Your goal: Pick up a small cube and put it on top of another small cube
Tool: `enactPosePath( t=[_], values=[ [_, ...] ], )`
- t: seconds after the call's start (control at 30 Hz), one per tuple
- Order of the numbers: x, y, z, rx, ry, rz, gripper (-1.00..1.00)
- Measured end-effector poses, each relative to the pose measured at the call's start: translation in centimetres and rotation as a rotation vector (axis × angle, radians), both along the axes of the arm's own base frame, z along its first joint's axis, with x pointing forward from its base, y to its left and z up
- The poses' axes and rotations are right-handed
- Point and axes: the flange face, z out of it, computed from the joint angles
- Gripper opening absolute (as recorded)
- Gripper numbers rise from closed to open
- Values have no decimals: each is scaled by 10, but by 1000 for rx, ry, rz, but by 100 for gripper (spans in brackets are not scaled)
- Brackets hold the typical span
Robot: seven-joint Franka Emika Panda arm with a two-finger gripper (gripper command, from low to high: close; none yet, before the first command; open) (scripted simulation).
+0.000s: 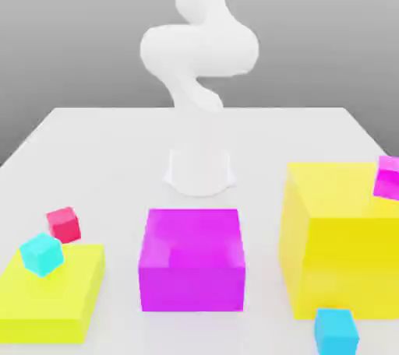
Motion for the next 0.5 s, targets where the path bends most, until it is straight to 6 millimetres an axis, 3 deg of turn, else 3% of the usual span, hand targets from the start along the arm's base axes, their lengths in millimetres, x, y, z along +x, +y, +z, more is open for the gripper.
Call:
enactPosePath(
  t=[0.13,0.27,0.4,0.5],
  values=[
    [28,-74,-99,79,137,-154,0],
    [22,-138,-199,151,268,-312,0],
    [-15,-192,-300,222,402,-486,0],
    [-66,-223,-376,276,511,-636,0]
  ],
)
